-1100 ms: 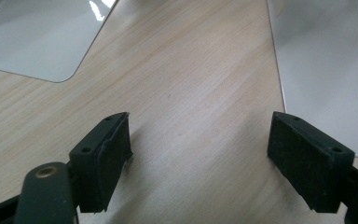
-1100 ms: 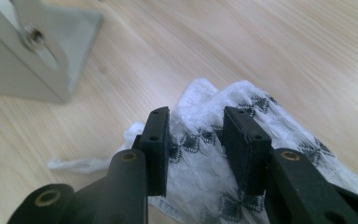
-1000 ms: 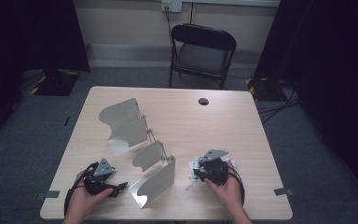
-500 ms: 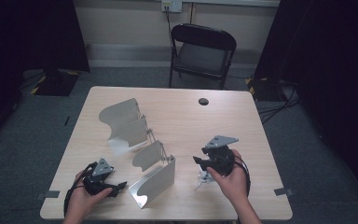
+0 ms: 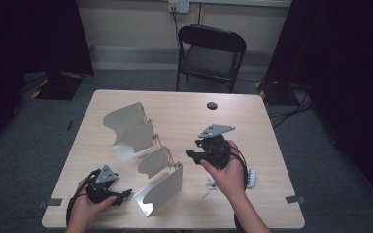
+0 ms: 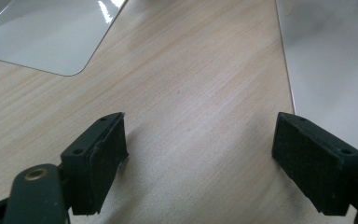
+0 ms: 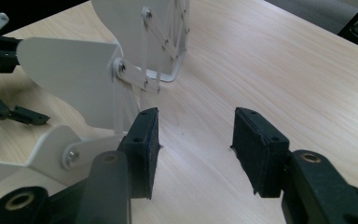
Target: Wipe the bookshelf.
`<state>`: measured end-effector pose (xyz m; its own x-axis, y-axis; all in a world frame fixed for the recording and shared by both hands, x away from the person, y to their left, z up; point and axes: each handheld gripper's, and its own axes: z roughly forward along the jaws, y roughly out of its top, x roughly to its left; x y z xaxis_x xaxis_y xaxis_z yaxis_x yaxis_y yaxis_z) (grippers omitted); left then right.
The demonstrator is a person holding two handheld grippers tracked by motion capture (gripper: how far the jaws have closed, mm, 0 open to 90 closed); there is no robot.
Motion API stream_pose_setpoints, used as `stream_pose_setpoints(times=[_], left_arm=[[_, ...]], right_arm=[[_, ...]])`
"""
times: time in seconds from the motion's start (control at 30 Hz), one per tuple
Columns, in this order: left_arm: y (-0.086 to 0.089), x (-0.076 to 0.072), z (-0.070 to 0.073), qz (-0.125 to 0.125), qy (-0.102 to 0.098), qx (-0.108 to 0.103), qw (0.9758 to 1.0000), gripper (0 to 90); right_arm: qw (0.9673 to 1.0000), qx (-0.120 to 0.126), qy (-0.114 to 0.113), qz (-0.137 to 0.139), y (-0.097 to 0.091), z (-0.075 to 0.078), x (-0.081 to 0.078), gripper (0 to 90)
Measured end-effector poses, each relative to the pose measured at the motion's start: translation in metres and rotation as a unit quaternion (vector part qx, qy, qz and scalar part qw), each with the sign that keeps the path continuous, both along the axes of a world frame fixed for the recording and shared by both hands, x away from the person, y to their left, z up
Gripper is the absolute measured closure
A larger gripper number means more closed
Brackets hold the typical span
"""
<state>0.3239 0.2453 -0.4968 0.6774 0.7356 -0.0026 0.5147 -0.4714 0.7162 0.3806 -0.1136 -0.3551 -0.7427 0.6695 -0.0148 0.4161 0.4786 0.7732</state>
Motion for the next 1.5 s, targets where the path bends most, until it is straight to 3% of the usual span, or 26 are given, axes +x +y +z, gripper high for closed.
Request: stream_pose_setpoints(times=[0.53, 1.3, 1.5], left_arm=[[-0.001, 0.0, 0.0, -0.001, 0.001, 0.001, 1.0, 17.6], [-0.002, 0.0, 0.001, -0.003, 0.003, 0.003, 1.0, 17.8], [-0.002, 0.0, 0.001, -0.004, 0.004, 0.005, 1.0, 17.8]], right_arm=[[0.9995, -0.011, -0.01, 0.028, 0.026, 0.014, -0.004, 51.0], [0.9985, -0.01, 0.001, 0.054, 0.063, 0.006, -0.003, 50.3], [0.9984, -0.001, 0.014, 0.055, 0.069, 0.003, -0.001, 51.5]])
